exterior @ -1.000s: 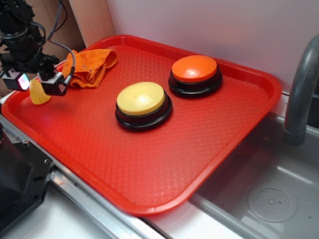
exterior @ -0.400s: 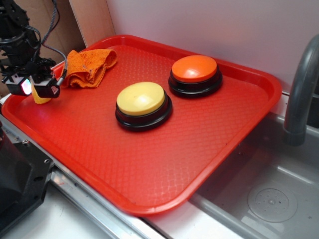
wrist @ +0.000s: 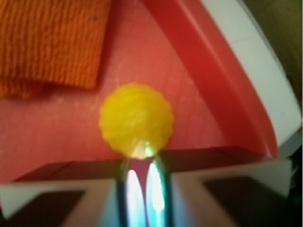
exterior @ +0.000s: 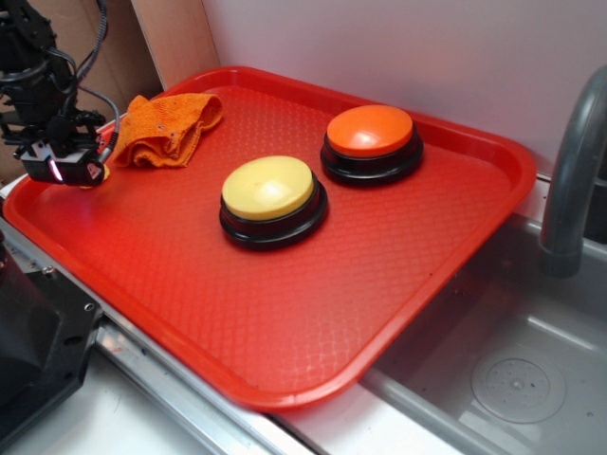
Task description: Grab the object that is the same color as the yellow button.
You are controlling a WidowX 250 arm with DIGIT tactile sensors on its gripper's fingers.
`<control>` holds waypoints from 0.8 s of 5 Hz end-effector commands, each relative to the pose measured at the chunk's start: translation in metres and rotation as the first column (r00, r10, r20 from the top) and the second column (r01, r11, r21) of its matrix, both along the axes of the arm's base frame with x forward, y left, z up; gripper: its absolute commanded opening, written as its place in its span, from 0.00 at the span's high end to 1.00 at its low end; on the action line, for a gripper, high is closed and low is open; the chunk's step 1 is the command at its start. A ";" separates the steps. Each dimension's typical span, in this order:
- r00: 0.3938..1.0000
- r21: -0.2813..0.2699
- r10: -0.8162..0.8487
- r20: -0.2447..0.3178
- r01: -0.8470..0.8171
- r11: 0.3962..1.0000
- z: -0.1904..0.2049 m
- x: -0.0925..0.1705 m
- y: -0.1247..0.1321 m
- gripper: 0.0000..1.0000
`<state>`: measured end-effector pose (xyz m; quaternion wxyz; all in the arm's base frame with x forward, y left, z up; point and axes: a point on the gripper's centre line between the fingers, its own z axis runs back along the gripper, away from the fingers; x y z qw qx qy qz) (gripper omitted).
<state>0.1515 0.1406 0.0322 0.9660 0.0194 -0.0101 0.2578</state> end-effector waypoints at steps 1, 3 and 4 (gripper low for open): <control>0.988 -0.079 -0.063 0.142 0.074 0.994 0.081 -0.004 0.000 0.00; 0.969 -0.020 -0.209 0.127 0.214 0.977 0.056 0.010 0.011 0.00; 0.960 -0.008 -0.259 0.105 0.261 0.965 0.034 0.014 0.013 0.00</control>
